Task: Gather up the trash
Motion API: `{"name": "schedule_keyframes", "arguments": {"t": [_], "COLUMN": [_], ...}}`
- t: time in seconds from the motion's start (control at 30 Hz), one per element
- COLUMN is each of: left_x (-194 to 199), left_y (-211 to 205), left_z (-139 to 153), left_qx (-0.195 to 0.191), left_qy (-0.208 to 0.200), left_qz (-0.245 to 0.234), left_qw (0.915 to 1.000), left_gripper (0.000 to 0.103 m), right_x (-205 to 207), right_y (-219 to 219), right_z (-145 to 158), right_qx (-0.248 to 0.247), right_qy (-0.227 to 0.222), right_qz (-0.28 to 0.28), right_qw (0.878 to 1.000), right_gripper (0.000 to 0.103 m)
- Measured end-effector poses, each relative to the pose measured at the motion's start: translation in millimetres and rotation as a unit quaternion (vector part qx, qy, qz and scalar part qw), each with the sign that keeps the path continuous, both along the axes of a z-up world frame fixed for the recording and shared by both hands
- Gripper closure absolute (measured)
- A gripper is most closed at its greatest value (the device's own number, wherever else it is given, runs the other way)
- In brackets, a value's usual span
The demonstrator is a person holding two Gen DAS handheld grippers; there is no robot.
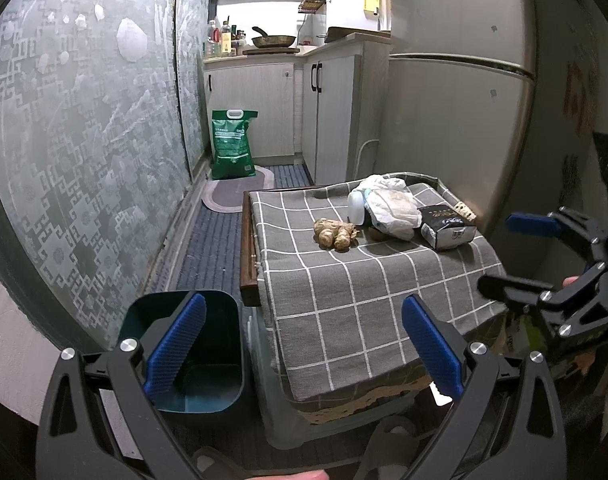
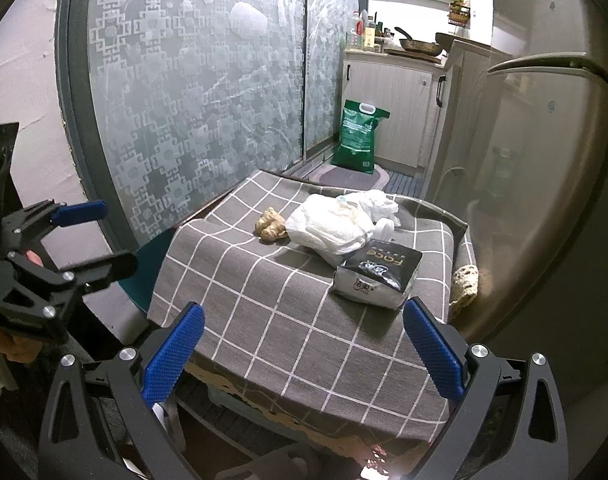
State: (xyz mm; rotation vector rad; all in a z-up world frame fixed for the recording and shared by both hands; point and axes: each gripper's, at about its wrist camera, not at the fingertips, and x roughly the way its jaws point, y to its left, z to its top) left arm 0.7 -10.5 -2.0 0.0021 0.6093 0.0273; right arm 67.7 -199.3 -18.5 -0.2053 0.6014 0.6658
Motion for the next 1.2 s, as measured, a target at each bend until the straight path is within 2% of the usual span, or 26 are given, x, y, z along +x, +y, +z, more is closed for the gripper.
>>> {"name": "schedule_keyframes", "arguments": {"t": [0.2,0.27,0.37,0.47,0.53,0.8,1.0,1.2], "left_x": [7.0,11.6,23.2,34.5,43.2,83.8,112.0,141.3], "left_y": [0.7,0.2,-2.7,-4.9,-5.7,-9.7,-14.9,-16.5], "left_z": [0.6,2.3,4.9,5.2,5.8,-5.0,-20.7,-35.0], "left_qx": [0.002,0.010,0.031,0.039,0.036,0.030,0.032,0.037], "left_qy": [0.008,0.011,0.018,0.023,0.030,0.073,0.111,0.138], "left_qz": [-0.011,-0.016,-0.026,-0.043,-0.060,-0.099,-0.119,-0.128], "left_qw": [0.9999,0.9998,0.9990,0.9980,0.9971,0.9920,0.9861,0.9813], "left_gripper": [0.003,0.005,0.015,0.016,0.016,0.031,0.033,0.039], "right_x": [0.2,1.9,10.2,18.2,20.6,40.5,64.7,84.4], "right_y": [-9.4,-12.6,-19.0,-23.6,-24.9,-24.7,-20.6,-13.0], "right_z": [12.4,15.7,16.4,15.5,14.9,18.9,18.7,13.2], "right_qx": [0.024,0.032,0.042,0.051,0.048,0.039,0.032,0.024], "right_qy": [-0.001,0.005,0.020,0.034,0.037,0.042,0.054,0.069], "right_qz": [0.004,0.010,0.010,0.010,0.011,0.019,0.034,0.046], "right_qw": [1.000,0.999,0.999,0.998,0.998,0.998,0.997,0.996], "right_gripper": [0.006,0.012,0.021,0.026,0.028,0.031,0.033,0.045]}}
